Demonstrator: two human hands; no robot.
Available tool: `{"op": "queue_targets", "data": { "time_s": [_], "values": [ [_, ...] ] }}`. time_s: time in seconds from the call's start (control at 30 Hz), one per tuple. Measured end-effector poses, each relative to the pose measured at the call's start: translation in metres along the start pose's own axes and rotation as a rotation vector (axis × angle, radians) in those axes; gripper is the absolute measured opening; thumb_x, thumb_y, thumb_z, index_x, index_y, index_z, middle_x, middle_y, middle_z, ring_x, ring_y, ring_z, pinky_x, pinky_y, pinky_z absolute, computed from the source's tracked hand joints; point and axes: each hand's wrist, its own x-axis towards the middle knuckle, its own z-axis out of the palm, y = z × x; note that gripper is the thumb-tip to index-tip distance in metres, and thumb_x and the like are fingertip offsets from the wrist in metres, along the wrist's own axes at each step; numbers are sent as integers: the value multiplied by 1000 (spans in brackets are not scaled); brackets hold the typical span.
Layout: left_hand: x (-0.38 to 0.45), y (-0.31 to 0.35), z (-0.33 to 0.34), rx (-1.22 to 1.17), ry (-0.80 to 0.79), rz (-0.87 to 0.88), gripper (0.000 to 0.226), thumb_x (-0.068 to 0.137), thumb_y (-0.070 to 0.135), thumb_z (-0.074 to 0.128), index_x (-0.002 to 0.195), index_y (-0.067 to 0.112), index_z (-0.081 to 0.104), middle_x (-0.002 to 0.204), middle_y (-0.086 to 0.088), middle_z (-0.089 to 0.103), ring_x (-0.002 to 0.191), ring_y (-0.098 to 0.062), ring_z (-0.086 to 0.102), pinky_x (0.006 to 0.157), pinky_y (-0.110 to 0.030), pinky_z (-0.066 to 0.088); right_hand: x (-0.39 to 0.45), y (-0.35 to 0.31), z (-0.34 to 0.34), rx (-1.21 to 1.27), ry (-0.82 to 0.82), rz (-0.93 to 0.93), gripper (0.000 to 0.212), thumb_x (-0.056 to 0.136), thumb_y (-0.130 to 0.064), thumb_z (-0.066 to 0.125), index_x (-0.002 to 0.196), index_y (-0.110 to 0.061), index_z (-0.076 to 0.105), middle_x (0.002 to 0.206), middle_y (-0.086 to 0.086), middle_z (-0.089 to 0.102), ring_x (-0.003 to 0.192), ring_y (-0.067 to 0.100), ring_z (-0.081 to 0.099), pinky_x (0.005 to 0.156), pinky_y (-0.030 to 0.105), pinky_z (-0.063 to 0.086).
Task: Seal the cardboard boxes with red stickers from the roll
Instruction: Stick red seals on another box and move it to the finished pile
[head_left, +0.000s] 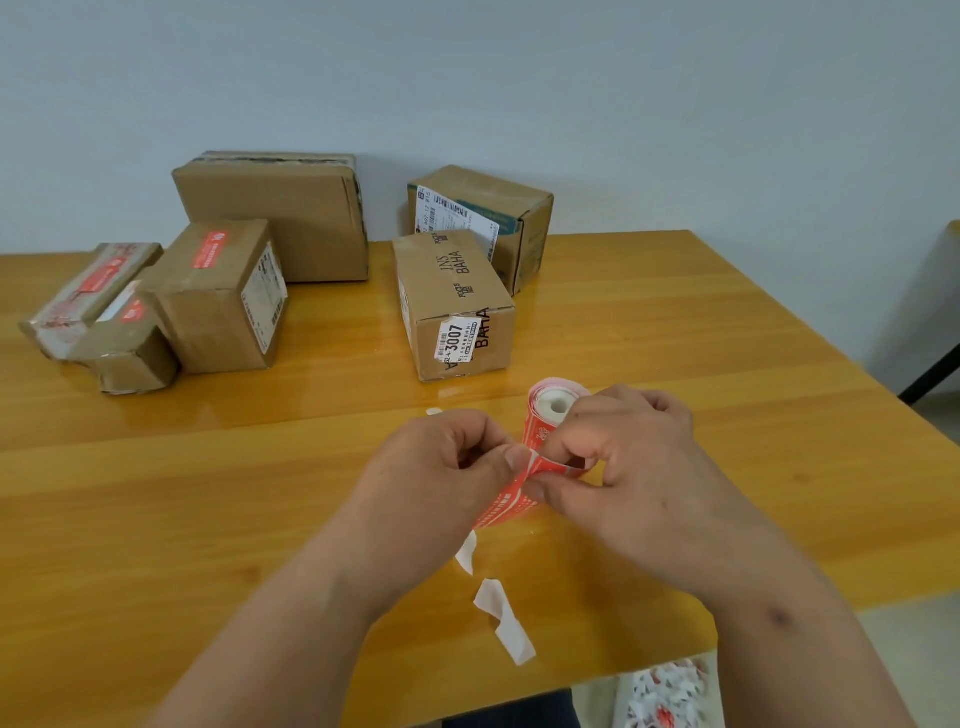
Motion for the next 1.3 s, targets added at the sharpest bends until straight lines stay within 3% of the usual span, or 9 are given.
{"op": "queue_targets", "data": {
  "time_s": [0.3,0.43,0.67,0.77,0.93,1.2,1.3],
  "values": [
    [2,-3,3,-28,3,-24,23,91,33,60,75,18,68,65,-5,57,54,-6,41,48,-13,33,-2,0,0,-4,30,-25,21,70,-46,63,65,-27,61,73,-13,55,92,5,47,97,33,17],
    [2,-2,2,-51,6,-41,24,91,35,60,77,18,69,77,-13,65,61,-9,48,55,-20,39,-2,-1,0,4,52,-20,21,70,-45,64,63,-26,59,73,-12,56,92,5,48,96,32,17],
    [0,6,-1,-181,15,-22,21,83,39,63,82,21,73,76,2,74,67,-9,67,58,-12,50,-1,-3,-10,48,-29,32,19,71,-44,76,76,-29,65,77,-13,60,103,-5,39,100,27,16],
    [-1,8,-5,-209,-16,14,31,73,48,62,88,24,75,78,4,74,70,-6,68,60,-10,50,1,0,-7,14,-49,3,24,71,-52,63,70,-28,65,75,-10,59,97,0,46,103,34,18],
    [-1,2,-7,-157,-53,9,17,83,35,66,81,21,75,78,2,74,76,-15,70,66,-19,53,1,0,-5,22,-46,14,32,69,-55,56,69,-24,67,76,-8,59,96,1,48,102,34,17],
    [0,-3,1,-163,5,2,18,88,29,65,76,19,75,76,-1,73,70,-11,63,67,-24,49,-1,-1,2,16,-14,14,32,70,-48,61,60,-18,57,64,-11,49,90,3,49,100,37,21],
    [1,-5,4,-176,37,-15,18,88,27,65,76,19,75,78,-2,73,77,-21,65,76,-35,51,-1,-3,1,-40,-8,7,31,71,-46,60,58,-19,55,65,-10,50,90,5,49,98,38,21]
  ]
}}
